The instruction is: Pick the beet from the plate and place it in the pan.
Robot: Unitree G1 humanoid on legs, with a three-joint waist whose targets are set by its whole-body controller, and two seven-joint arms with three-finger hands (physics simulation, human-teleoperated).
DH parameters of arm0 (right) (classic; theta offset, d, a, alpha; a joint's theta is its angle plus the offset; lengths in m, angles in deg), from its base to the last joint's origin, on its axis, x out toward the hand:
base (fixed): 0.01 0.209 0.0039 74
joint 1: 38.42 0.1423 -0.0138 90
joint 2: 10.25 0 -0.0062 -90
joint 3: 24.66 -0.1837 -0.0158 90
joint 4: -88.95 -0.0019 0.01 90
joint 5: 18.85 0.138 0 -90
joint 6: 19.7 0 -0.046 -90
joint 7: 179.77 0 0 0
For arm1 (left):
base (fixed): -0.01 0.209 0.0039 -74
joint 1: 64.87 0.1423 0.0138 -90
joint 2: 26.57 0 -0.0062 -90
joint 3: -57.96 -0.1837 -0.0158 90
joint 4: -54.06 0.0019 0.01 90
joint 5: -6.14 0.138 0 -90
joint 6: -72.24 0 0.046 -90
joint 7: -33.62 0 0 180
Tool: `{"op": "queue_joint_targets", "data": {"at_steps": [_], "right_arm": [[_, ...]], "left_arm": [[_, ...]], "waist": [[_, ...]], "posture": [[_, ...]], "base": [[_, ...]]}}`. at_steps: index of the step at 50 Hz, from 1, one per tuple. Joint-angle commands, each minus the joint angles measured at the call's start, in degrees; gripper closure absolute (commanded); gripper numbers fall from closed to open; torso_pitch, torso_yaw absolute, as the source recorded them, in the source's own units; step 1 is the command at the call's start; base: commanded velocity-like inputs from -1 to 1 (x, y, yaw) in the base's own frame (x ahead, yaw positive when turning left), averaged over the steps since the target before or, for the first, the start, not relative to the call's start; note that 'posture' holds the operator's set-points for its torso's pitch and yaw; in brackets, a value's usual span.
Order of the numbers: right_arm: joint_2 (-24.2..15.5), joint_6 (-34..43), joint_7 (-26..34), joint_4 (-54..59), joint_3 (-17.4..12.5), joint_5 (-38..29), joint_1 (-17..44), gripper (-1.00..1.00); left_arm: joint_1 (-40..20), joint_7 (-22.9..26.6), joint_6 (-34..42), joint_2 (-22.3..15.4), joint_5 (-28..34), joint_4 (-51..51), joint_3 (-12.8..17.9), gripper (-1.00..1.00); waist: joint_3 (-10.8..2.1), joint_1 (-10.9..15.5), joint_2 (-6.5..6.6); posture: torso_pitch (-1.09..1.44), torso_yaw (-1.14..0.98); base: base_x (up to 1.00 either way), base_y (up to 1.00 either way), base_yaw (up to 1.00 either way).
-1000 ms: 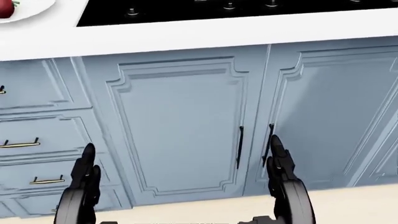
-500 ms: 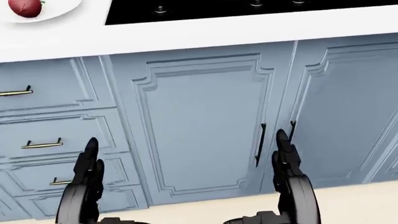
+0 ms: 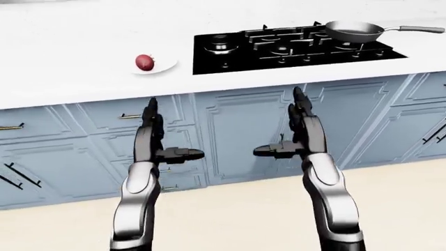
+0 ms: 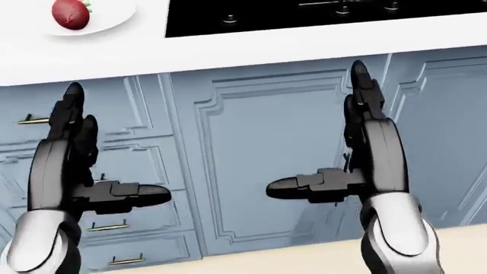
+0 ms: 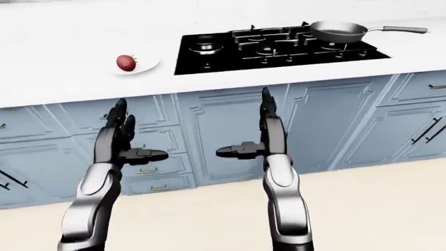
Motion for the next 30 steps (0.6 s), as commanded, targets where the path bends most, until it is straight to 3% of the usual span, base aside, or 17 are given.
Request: {"op": "queue_joint_targets", "data": {"at_steps": [1,2,3,4,8,13,15,16,17,18,20,25,27,29,30], "right_arm": [[-0.31,2.89,0.03,-2.40,-0.05,0.55,3.57,-1.00],[-0.46,3.59,0.05,-2.31,-0.12,0.76,4.48,-1.00],[-0.65,4.14,0.01,-2.18,-0.18,0.85,5.38,-1.00],[-0.89,5.64,0.00,-2.65,-0.30,1.04,6.82,-1.00],[-2.32,8.98,-0.15,-2.23,-1.63,1.98,11.57,-1.00],[-4.42,19.02,-0.84,-4.89,-3.68,5.07,18.79,-1.00],[-5.46,20.94,-1.47,-4.46,-4.28,6.47,21.48,-1.00],[-5.97,21.40,-1.64,-4.10,-4.40,7.01,22.37,-1.00],[-6.25,21.83,-1.90,-3.99,-4.53,7.56,22.89,-1.00],[-6.49,22.60,-2.15,-4.22,-4.54,8.04,23.46,-1.00],[-6.98,23.81,-3.12,-3.44,-4.76,8.80,26.08,-1.00],[-8.17,24.74,-4.15,-4.07,-5.46,11.09,27.19,-1.00],[-8.86,25.43,-4.63,-4.78,-6.09,12.09,27.50,-1.00],[-9.18,26.16,-5.25,-5.48,-6.09,12.85,27.84,-1.00],[-9.25,26.21,-5.48,-5.58,-6.03,13.12,27.81,-1.00]], "left_arm": [[-3.54,-0.48,3.50,-1.56,-0.80,-3.38,1.47,-1.00],[-4.95,-0.63,4.31,-2.02,-1.09,-3.19,1.81,-1.00],[-6.31,-0.67,5.36,-2.60,-1.42,-3.06,2.12,-1.00],[-8.28,-1.47,7.97,-3.35,-1.71,-3.15,2.78,-1.00],[-13.11,-1.92,11.69,-6.06,-3.26,-2.86,3.92,-1.00],[-20.03,-1.59,18.80,-9.02,-4.82,-4.04,4.50,-1.00],[-22.27,-1.53,20.14,-9.93,-5.32,-3.66,4.68,-1.00],[-23.29,-1.55,20.30,-10.47,-5.67,-3.15,5.12,-1.00],[-23.93,-1.63,20.47,-10.89,-5.77,-2.81,5.12,-1.00],[-24.29,-1.63,20.81,-11.10,-5.97,-2.84,5.06,-1.00],[-23.95,-1.46,21.56,-11.23,-6.10,-4.17,4.75,-1.00],[-25.20,-1.15,23.96,-12.66,-7.73,-6.27,6.17,-1.00],[-25.53,-1.52,24.72,-13.12,-8.26,-7.05,6.51,-1.00],[-25.68,-1.85,24.79,-13.37,-8.62,-7.17,6.64,-1.00],[-25.84,-2.00,25.09,-13.52,-8.88,-7.40,6.74,-1.00]], "waist": [[-1.84,0.18,1.87],[-2.63,-0.03,2.22],[-1.36,0.61,0.90],[-0.89,0.47,1.00],[-1.18,0.52,-1.51],[-1.00,0.52,-4.20],[-1.17,0.54,-6.30],[-1.81,0.54,-8.14],[-1.12,0.08,-5.52],[-1.39,0.62,-6.74],[-1.93,0.61,-6.79],[-0.56,0.63,-3.69],[-0.65,0.35,-1.17],[-1.80,0.41,3.83],[-0.78,0.59,0.26]], "posture": [[0.00,0.00],[0.00,0.00],[0.00,0.00],[0.00,0.00],[0.00,0.00],[0.00,0.00],[0.00,0.00],[0.00,0.00],[0.00,0.00],[0.00,0.00],[0.00,0.00],[0.00,0.00],[0.00,0.00],[0.00,0.00],[0.00,0.00]], "base": [[0.00,0.29,0.00],[0.00,0.29,0.00],[0.00,0.28,0.00],[0.00,0.30,0.00],[0.00,0.29,0.00],[0.00,0.29,0.00],[0.00,0.29,0.00],[0.00,0.29,0.00],[0.00,0.29,0.00],[0.00,0.29,0.00],[0.00,0.29,0.00],[0.00,0.29,0.00],[0.00,0.30,0.00],[0.00,0.29,0.00],[0.00,0.29,0.00]]}}
